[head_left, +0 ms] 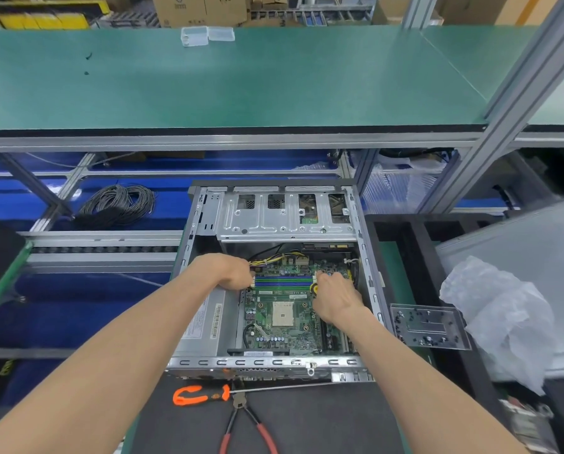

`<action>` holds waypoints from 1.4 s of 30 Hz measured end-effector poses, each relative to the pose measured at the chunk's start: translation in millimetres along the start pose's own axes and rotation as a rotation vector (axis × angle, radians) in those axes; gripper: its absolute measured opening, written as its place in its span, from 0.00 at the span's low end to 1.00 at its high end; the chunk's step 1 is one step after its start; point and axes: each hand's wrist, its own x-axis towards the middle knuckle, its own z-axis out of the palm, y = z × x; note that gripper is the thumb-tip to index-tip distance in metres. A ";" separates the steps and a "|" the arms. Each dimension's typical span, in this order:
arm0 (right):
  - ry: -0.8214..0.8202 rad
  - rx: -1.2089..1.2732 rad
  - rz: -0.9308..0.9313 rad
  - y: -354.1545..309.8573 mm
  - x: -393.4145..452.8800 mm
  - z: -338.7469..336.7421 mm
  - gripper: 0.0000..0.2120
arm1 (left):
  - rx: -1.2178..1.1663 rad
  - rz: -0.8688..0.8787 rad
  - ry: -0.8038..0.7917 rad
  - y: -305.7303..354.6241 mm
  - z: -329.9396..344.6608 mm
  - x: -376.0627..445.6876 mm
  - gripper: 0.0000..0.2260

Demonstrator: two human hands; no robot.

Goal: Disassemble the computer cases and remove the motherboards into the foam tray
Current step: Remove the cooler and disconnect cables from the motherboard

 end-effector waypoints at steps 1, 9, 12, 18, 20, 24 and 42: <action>-0.002 -0.001 0.001 0.0 -0.3 -0.3 0.19 | 0.025 -0.014 -0.018 0.2 -0.5 -1.4 0.20; -0.017 0.038 0.009 -0.5 0.6 -1.7 0.12 | 0.065 0.045 0.132 -5.0 6.1 9.4 0.09; -0.016 0.075 0.014 -1.5 -0.3 -2.1 0.11 | -0.006 0.154 0.321 -2.1 6.4 11.2 0.14; -0.024 0.093 0.031 -1.3 0.3 -2.5 0.15 | 0.165 0.287 0.503 45.4 11.4 22.7 0.18; -0.031 0.096 0.032 -1.5 0.7 -2.5 0.17 | 0.224 0.227 0.586 55.0 14.7 24.9 0.13; -0.026 0.088 0.043 -0.8 1.4 -1.5 0.19 | 0.348 0.173 0.686 65.2 21.8 29.3 0.10; -0.002 0.239 0.116 -2.1 -3.5 -11.5 0.20 | 0.207 0.196 0.790 58.9 22.2 34.9 0.05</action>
